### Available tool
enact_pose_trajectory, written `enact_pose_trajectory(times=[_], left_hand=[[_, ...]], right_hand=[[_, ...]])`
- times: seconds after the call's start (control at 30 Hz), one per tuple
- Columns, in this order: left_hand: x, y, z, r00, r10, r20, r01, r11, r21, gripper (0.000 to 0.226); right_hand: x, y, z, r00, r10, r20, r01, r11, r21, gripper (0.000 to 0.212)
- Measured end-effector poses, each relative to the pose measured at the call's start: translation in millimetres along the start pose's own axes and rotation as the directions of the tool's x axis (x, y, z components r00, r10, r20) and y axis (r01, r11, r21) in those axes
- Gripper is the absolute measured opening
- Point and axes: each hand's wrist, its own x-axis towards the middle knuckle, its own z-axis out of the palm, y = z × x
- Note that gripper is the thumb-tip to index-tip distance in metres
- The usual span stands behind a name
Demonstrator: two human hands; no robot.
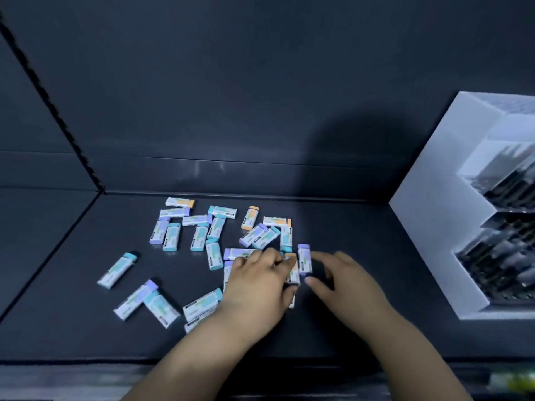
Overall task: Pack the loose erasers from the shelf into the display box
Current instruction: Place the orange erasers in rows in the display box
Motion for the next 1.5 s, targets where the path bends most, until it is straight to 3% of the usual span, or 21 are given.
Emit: enact_pose_trajectory(times=[0.13,0.33,0.6,0.9,1.1,1.17,1.3,1.5], left_hand=[[12,5,3,0.996,-0.087,-0.009,0.087,0.995,0.056,0.052],[35,2,-8,0.958,-0.179,0.223,0.15,0.979,0.141,0.078],[41,-1,-6,0.943,-0.254,0.215,0.232,0.965,0.123,0.077],[40,-3,-5,0.939,-0.254,0.232,0.236,0.966,0.102,0.074],[43,-5,-7,0.942,-0.223,0.252,0.196,0.972,0.129,0.078],[41,-5,-7,0.946,-0.22,0.236,0.196,0.973,0.124,0.076],[37,-6,-6,0.957,-0.217,0.193,0.197,0.973,0.117,0.076],[35,-4,-6,0.969,-0.181,0.17,0.159,0.978,0.134,0.075]], right_hand=[[13,15,-5,0.993,-0.084,0.084,0.083,0.996,0.011,0.047],[31,27,-12,0.987,-0.139,0.077,0.133,0.988,0.077,0.048],[91,7,-15,0.982,-0.18,0.05,0.177,0.983,0.049,0.039],[145,-19,9,0.967,-0.1,0.235,0.16,0.954,-0.253,0.029],[155,-21,11,0.963,-0.176,0.206,0.24,0.909,-0.342,0.026],[152,-18,5,0.967,-0.204,0.151,0.24,0.93,-0.278,0.024],[133,3,-21,0.966,-0.231,0.113,0.226,0.973,0.05,0.015],[90,26,-40,0.899,-0.313,0.306,0.33,0.944,-0.004,0.025]])
